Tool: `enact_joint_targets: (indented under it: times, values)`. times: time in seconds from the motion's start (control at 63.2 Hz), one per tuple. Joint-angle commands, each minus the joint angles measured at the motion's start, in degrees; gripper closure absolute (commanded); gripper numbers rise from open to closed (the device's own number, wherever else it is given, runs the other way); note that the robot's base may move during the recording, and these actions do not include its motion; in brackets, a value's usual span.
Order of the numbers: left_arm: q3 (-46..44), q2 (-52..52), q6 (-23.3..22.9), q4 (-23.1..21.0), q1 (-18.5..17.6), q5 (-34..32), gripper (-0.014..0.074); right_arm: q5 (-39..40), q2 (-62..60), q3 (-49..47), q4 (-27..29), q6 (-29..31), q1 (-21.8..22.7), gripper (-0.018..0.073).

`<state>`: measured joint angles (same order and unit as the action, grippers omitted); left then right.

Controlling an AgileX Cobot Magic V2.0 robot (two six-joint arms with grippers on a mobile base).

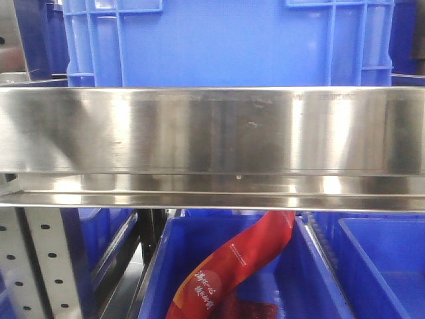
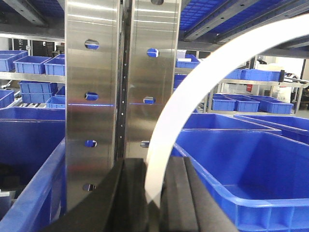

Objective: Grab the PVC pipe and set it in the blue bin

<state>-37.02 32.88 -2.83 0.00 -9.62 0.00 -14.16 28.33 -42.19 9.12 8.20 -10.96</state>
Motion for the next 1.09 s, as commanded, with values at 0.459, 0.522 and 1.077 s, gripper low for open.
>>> enact_joint_targets:
  times: [0.459, 0.522, 1.077]
  values:
    - [-0.2, -0.1, -0.3, 0.5, -0.3, -1.2, 0.0707, 1.3, -0.3, 0.0, -0.5, 0.3, -0.1, 0.0727]
    - [-0.2, -0.1, -0.3, 0.5, -0.3, -1.2, 0.0707, 1.3, -0.3, 0.0, -0.5, 0.3, -0.1, 0.0727]
    - [-7.4, 0.7, -0.3, -3.9, -2.1, 10.5, 0.0707, -1.1, 0.4, -1.3, 6.1, 0.3, -0.1, 0.0727]
